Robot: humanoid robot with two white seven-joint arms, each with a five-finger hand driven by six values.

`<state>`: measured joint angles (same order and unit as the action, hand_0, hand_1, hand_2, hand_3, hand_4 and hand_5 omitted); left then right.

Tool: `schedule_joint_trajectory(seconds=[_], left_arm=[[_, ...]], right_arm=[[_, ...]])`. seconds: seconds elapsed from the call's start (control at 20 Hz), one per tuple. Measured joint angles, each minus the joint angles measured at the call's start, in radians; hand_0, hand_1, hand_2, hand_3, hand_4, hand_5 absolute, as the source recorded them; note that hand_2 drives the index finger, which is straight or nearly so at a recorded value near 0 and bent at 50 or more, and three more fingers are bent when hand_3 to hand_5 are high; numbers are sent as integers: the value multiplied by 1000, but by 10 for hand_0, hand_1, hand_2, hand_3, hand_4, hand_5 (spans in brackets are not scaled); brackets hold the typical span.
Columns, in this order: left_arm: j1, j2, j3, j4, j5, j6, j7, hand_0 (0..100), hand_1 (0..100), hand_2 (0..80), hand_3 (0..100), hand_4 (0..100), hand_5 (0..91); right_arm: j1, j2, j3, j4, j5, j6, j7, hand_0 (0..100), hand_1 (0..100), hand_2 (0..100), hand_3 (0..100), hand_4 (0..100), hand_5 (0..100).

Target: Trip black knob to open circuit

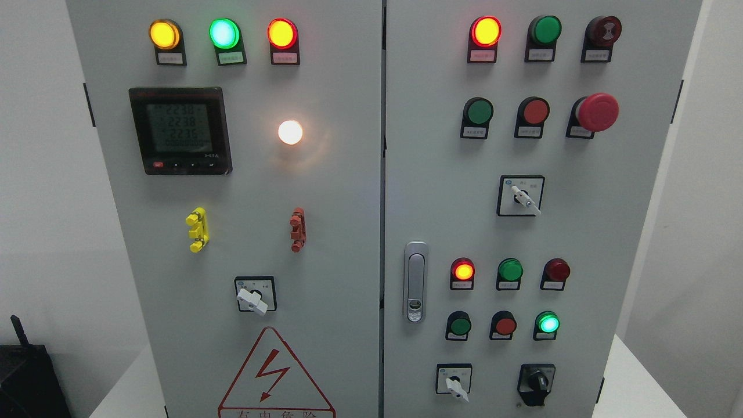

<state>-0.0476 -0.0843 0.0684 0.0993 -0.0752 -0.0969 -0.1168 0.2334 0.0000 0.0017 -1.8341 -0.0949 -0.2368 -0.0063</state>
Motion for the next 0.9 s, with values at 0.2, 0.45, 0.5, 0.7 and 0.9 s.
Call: schedule_joint_trajectory(seconds=[0.2,0.45,0.5,0.7,0.9], left_arm=[[0,0,0,0,0,0,0,120,389,0,0,0,0],[0,0,0,0,0,0,0,120,389,0,0,0,0],[0,0,0,0,0,0,0,120,389,0,0,0,0],[0,0,0,0,0,0,0,120,389,0,0,0,0],[0,0,0,0,0,0,0,120,389,0,0,0,0]], right_arm=[[66,0,0,-47,-11,-21,42,0,0,0,64,33,68],[111,0,-1,-87,-17,-35,53,0,0,0,0,0,0],[117,0,-1,-93,-18,-36,53,0,0,0,0,0,0],[132,0,-1,-112,-20,-36,55,0,0,0,0,0,0],[140,-1,-1,-124,-21,-36,55,0,0,0,0,0,0]])
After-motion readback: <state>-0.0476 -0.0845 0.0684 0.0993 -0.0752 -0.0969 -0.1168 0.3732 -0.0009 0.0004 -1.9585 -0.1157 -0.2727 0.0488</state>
